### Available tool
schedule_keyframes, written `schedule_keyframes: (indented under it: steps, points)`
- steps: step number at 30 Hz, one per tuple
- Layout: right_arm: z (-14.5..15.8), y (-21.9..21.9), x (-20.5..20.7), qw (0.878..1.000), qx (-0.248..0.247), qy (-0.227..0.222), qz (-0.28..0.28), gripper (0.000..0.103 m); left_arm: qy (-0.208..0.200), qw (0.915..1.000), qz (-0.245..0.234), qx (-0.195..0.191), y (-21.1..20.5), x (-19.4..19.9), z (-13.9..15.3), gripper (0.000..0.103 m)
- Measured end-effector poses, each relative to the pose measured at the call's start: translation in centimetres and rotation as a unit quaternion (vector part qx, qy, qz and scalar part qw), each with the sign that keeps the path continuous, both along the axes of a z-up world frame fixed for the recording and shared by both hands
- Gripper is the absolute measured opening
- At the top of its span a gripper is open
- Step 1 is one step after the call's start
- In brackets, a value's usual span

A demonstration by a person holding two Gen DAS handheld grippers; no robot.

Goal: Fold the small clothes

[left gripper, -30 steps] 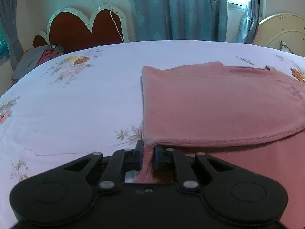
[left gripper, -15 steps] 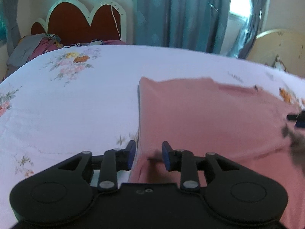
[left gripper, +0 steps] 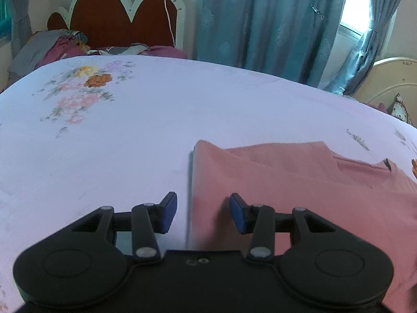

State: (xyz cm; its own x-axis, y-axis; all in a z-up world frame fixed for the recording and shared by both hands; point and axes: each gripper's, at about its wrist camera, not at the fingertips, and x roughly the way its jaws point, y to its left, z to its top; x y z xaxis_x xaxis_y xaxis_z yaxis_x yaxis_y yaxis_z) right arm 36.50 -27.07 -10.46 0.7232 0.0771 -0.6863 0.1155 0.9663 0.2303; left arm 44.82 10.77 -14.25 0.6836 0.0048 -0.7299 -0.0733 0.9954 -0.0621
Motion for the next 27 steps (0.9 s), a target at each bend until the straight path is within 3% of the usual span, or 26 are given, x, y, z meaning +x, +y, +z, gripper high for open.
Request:
schedule_keyframes:
  steps: [5,10,12,14,23,27]
  points:
    - [-2.3,-0.6,0.1,0.999,-0.020,0.044,-0.004,0.008,0.007,0.9999,0.005,0.008,-0.3,1.2,-1.2,0.046]
    - [-2.2,-0.5,0.5,0.999,-0.026,0.034,-0.015,0.011,0.003,0.9997,0.021,0.010,-0.2,2.2,-1.3,0.047]
    - [-1.5,-0.8,0.2,0.999,-0.029,0.016,-0.023,0.033,0.004,0.9995,0.029,0.011,0.0,2.8,-1.4,0.048]
    - [-0.8,-0.8,0.1,0.999,-0.036,0.003,-0.021,0.039,0.002,0.9992,0.039,0.012,0.2,3.3,-1.5,0.048]
    - [-0.9,-0.3,-0.3,0.999,-0.038,0.016,0.005,0.039,-0.012,0.9981,0.056,0.020,-0.3,2.7,-0.8,0.043]
    - [-0.9,-0.5,-0.8,0.999,-0.033,0.016,-0.001,0.039,-0.038,0.9983,0.030,0.032,-1.5,0.6,0.7,0.044]
